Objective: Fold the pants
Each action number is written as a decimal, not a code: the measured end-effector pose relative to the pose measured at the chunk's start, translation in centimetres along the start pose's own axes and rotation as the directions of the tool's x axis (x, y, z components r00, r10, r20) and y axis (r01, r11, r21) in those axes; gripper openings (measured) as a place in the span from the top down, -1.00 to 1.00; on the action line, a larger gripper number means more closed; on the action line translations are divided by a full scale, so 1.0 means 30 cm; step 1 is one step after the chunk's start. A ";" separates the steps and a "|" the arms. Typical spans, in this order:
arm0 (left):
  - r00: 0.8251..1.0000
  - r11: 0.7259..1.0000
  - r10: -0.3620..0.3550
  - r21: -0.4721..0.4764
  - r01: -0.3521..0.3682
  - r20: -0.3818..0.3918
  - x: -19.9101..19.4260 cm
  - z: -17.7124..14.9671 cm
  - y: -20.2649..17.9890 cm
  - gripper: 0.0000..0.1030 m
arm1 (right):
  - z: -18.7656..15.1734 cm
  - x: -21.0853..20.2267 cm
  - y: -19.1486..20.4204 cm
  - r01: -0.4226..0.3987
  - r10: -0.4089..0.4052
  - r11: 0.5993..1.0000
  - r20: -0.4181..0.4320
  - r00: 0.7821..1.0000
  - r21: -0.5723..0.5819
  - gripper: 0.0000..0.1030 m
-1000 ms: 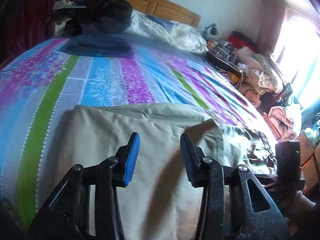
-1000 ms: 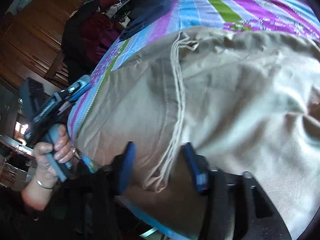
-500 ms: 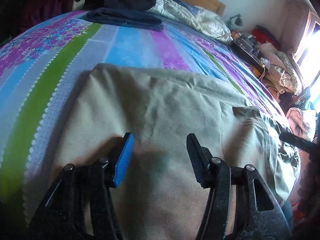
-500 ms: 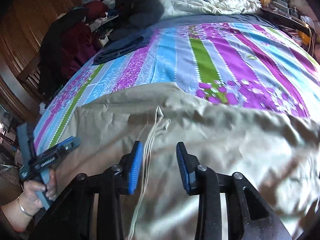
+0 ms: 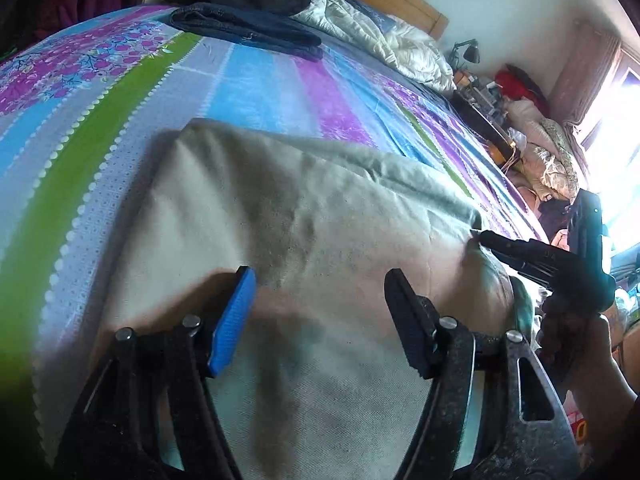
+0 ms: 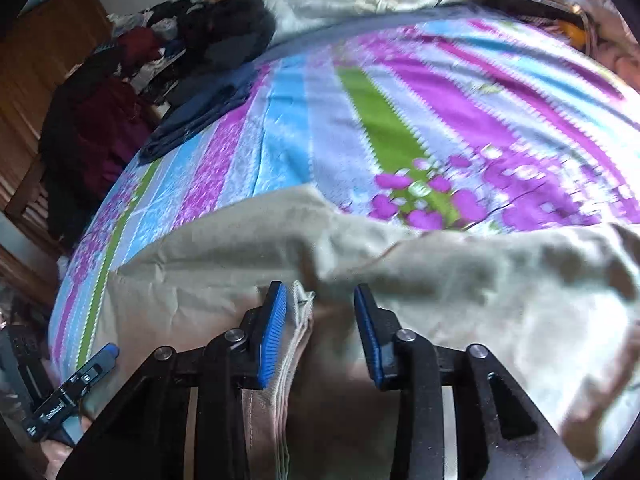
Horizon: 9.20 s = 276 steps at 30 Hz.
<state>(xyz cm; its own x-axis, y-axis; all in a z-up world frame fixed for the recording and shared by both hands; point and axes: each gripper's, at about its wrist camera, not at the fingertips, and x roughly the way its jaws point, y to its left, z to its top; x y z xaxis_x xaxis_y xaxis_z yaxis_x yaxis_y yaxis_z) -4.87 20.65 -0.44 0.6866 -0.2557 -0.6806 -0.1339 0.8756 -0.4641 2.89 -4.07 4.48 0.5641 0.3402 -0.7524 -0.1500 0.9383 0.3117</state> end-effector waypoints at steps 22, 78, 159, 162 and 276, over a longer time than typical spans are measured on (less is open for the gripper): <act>0.984 0.972 0.148 0.200 -0.125 -0.101 -0.315 -0.240 0.075 0.51 | -0.154 -0.018 0.680 -0.309 0.287 0.722 -0.138 0.948 -0.619 0.65; 0.997 0.949 0.047 -0.314 -0.028 0.056 -0.600 -0.240 0.416 0.15 | -1.078 -0.039 0.985 0.404 0.102 -0.145 0.393 0.914 -0.903 0.33; 0.990 0.982 -0.019 0.181 0.044 -0.140 0.562 0.102 -0.868 -0.53 | -0.064 -0.488 -0.823 -0.214 0.100 0.931 0.360 0.928 0.294 0.27; 0.992 0.984 -0.002 0.178 0.024 -0.124 0.640 0.065 -0.805 -0.46 | -0.031 -0.241 -0.936 -0.105 0.055 0.944 0.166 0.985 0.313 1.00; 0.981 0.991 -0.024 0.124 0.049 -0.192 0.220 0.050 -0.118 0.08 | -0.227 -0.116 -0.438 -0.501 0.501 0.865 -0.074 0.862 0.015 0.39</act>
<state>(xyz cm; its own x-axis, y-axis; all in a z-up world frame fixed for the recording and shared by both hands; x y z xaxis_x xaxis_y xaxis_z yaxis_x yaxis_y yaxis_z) 1.21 16.48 -2.45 0.5395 -0.3509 -0.7654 -0.0108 0.9061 -0.4230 -2.63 -17.14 -0.95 0.3515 0.7680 -0.5354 -0.4005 0.6403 0.6555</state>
